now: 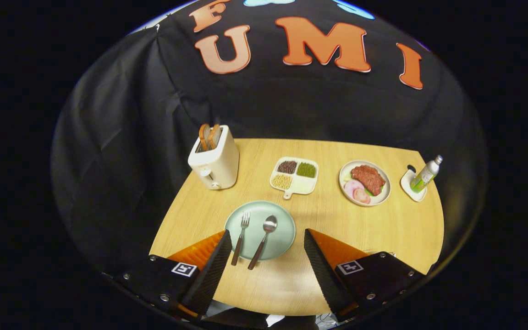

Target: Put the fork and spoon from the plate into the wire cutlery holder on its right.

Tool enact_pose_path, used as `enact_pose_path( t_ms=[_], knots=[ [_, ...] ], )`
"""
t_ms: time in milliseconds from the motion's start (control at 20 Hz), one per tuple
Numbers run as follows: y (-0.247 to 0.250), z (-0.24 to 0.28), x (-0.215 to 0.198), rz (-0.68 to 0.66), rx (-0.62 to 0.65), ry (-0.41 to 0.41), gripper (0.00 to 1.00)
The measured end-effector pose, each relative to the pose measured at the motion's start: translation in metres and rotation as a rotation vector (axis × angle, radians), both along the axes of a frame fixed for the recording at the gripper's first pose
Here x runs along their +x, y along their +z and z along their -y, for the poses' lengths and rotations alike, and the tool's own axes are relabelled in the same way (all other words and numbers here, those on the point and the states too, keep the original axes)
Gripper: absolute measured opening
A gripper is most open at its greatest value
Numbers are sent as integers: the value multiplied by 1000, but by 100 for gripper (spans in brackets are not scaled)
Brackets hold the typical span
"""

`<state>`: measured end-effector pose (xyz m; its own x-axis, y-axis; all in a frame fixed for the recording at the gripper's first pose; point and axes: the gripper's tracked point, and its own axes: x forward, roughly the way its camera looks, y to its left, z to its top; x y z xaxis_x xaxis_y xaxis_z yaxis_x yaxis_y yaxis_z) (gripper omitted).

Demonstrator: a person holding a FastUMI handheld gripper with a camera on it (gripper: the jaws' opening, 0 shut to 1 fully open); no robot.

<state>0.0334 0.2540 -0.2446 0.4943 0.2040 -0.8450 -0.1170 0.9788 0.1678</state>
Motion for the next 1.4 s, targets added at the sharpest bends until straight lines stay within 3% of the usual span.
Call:
enact_pose_path(
  t_ms=[300,700,850,1100,1400],
  knots=[
    [-61,-32,-11,-231,25,16,92],
    [-145,-47,-6,-438,-20,-50,79],
    [-171,-51,-6,-502,-11,-94,69],
    [-202,-48,-11,-541,-87,-96,56],
    [-225,-43,-12,-558,-143,-133,25]
  ],
)
